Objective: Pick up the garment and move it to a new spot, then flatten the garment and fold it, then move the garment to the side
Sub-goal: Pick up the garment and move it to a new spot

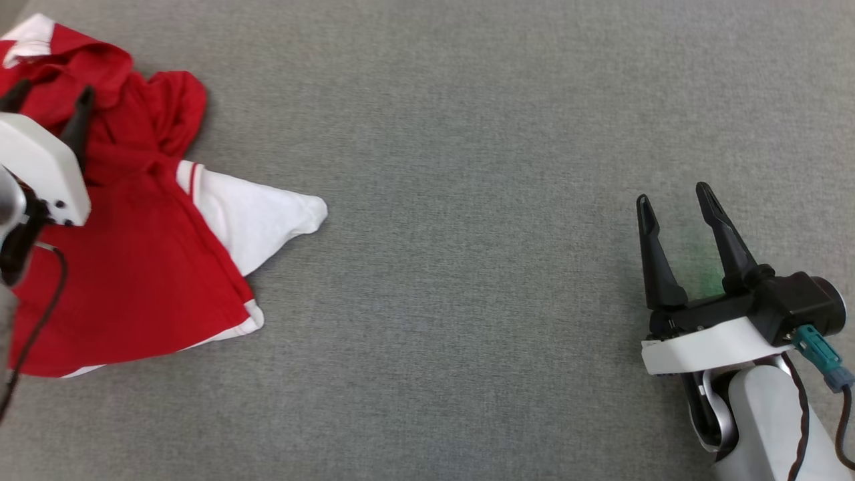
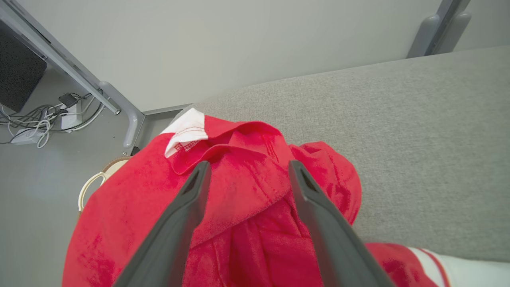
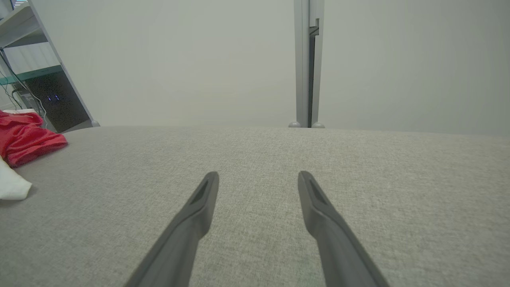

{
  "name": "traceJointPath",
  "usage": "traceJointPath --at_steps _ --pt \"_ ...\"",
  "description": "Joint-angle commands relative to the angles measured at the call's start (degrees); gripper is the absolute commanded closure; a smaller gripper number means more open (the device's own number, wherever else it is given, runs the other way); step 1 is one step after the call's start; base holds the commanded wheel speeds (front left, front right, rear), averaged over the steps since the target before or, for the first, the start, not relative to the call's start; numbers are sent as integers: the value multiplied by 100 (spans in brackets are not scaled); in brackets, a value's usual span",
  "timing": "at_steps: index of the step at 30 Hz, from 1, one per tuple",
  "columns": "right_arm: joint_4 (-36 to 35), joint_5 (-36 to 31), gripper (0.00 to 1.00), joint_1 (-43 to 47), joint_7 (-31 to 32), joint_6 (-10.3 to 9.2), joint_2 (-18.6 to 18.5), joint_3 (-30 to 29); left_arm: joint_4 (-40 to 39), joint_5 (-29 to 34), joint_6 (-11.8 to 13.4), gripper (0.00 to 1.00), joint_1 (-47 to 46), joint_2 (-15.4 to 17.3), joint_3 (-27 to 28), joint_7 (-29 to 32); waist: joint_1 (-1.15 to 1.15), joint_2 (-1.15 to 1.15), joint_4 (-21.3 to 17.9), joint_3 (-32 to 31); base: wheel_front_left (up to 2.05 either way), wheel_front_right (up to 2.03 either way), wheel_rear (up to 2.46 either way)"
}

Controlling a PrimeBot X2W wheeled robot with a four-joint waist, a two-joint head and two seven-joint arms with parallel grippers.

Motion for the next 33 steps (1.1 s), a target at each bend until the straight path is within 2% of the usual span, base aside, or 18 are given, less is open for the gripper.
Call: traceJointPath --at_steps 1,7,11,12,14,17,25,33 --pt "-46 -36 0 -103 -10 0 11 38 70 -160 0 0 -199 240 -140 138 0 0 -205 200 0 0 0" --pt "-91 -78 0 -138 -10 0 47 108 433 -352 -1 0 -569 539 -457 519 0 0 -347 330 0 0 0" --pt "-73 -101 0 -147 -9 0 82 180 749 -450 -1 0 -767 603 -539 616 0 0 -426 366 0 0 0" --pt "-58 -105 0 -152 -9 0 91 195 787 -463 -1 48 -790 610 -603 633 0 0 -445 360 0 0 0" --pt "-36 -105 0 -155 -9 0 98 207 817 -538 -1 100 -786 640 -769 628 0 0 -471 337 0 0 0" --pt "-7 -85 0 -146 -10 0 126 211 893 -594 -1 100 -827 720 -780 389 0 0 -485 263 0 0 0" --pt "172 -37 0 59 -9 0 200 273 950 -536 39 100 -715 665 -763 -452 0 0 -487 -299 0 0 0" --pt "243 116 0 201 -9 0 272 204 394 -510 104 100 -712 594 -768 -1040 0 0 -510 -946 0 0 0"
